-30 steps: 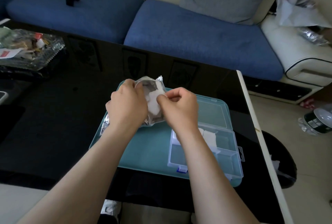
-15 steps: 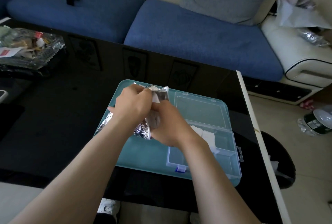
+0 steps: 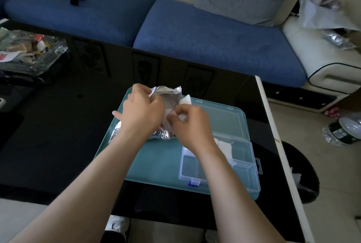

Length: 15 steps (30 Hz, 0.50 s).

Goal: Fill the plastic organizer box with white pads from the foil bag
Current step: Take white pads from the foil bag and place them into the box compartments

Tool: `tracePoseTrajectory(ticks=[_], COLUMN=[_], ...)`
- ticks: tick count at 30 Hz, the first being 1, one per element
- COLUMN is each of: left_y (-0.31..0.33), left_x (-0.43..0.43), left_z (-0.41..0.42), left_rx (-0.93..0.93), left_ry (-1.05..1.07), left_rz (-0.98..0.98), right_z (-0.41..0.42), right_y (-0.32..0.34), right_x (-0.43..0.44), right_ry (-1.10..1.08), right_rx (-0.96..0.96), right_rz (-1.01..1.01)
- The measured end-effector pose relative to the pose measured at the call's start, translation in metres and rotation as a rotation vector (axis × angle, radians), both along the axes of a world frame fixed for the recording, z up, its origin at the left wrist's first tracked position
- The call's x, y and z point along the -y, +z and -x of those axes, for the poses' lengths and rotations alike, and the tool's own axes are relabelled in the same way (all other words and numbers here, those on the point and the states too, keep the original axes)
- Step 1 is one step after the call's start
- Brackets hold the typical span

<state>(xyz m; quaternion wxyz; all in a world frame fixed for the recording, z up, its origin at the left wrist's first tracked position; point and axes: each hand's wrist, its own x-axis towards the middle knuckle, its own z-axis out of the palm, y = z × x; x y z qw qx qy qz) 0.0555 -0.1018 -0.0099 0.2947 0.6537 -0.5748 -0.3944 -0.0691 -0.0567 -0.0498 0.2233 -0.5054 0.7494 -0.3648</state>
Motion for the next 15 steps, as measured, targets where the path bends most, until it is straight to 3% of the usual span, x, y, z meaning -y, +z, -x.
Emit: tracePoseTrajectory(ticks=[4,10,15], left_y=[0.002,-0.007,-0.013], left_x=[-0.003,-0.006,-0.008], left_z=[-0.001,0.004,0.007], left_rx=[-0.095,0.161,0.267], left_ry=[-0.087,-0.253,-0.305], left_rz=[0.116,0.391,0.482], right_z=[0.002,-0.002,0.001], right_y=[0.005,0.009,0.012], right_x=[0.001,0.000,0.001], right_ry=[-0.021,0.018,-0.068], right_rx=[0.151,0.206,0.397], right_rz=[0.049,0.064,0.053])
